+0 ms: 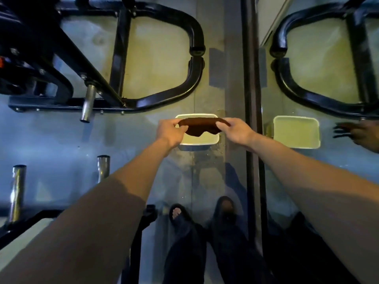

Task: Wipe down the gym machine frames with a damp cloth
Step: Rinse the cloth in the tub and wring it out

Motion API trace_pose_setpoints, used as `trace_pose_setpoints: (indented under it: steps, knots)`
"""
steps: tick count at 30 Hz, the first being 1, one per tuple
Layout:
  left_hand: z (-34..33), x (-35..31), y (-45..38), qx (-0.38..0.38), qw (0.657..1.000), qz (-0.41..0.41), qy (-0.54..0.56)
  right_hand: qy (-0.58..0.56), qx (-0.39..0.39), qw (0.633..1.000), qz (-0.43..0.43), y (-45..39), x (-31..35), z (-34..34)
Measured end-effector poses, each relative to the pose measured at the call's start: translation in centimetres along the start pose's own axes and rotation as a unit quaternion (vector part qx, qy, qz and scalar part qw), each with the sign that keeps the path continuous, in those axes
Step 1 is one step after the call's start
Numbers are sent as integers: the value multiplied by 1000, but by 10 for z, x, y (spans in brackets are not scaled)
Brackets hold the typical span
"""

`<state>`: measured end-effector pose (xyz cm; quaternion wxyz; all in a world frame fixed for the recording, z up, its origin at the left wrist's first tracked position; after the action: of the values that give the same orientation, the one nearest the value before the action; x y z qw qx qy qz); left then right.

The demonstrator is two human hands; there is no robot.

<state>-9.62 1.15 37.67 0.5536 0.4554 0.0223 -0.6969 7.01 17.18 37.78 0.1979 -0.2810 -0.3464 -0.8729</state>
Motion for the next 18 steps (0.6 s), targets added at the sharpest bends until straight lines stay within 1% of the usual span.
trace_pose_setpoints:
  steps: [2,6,7,10,14,15,18]
  knots:
    - [-13,9,-29,12,1000,-14,-4,-1,-36,999,18,-30,-11,-15]
    - [-59,49,-86,46,999,11,11,2,-113,993,40,-96,-44,-46]
    - [-73,64,-101,44,999,15,10,4,-125,991,44,-114,-56,-60]
    - [-112,96,-135,13,1000,-3,-7,16,-133,990,52,-158,-90,-93]
    - [-168,150,-180,-33,999,-5,-15,8,-152,985,84,-209,-135,-136]
    - [-182,160,-191,-37,999,-18,-22,14,-153,984,85,-221,-147,-147]
    - [-224,193,-220,-36,998,-35,-34,71,-138,984,92,-257,-183,-182]
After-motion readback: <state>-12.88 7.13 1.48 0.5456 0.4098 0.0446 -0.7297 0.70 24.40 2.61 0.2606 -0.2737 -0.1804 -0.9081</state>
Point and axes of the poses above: each hand's wrist, its own y-axis away from the middle knuckle, its own z-axis out of the back of the hand, x = y × z, the point moved 8 cm from there along -y, towards the middle knuckle, and after that the axes turned 14 degrees about -x, right-handed, at the moved point
